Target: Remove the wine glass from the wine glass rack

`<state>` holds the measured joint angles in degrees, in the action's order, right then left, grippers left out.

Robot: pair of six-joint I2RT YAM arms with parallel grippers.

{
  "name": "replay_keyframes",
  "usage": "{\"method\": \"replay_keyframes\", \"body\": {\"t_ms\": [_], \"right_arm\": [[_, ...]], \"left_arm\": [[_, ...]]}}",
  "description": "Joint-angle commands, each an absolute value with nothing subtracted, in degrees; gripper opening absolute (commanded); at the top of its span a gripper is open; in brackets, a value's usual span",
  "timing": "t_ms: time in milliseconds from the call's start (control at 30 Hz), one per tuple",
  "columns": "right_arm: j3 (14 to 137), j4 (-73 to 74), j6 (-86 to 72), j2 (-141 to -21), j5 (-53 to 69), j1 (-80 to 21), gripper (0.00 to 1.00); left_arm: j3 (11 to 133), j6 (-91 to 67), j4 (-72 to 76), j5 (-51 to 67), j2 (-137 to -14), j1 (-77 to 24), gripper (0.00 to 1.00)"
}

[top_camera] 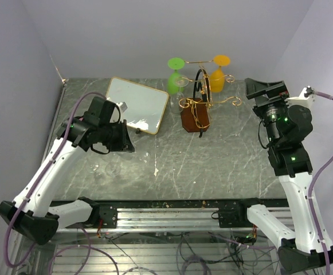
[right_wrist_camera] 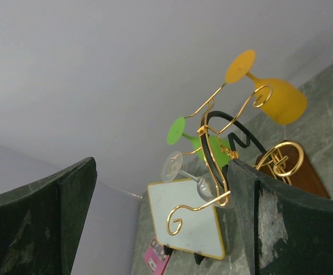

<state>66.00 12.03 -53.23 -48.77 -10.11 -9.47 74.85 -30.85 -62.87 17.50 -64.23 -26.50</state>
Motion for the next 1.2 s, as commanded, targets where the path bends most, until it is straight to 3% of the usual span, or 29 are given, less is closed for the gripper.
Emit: {"method": "replay_keyframes", "body": {"t_ms": [0,533,1167], "right_arm": [[67.6,13.5,-50.4,-47.1,-13.9,-9.3,0.96],[67.5,15.5,-47.4,-45.0,-17.5,-9.3,0.96],[67.0,17.5,-47.2,-43.6,-18.2,-9.3,0.96]], "left_arm": [[78.8,-27.9,-67.3,12.6,-66.7,-28.6,0.07],[85.8,-26.8,-73.3,0.2,-79.2,-36.5,0.07],[79.0,-28.1,-67.3,-0.7,-82.0,-39.0,0.07]]}}
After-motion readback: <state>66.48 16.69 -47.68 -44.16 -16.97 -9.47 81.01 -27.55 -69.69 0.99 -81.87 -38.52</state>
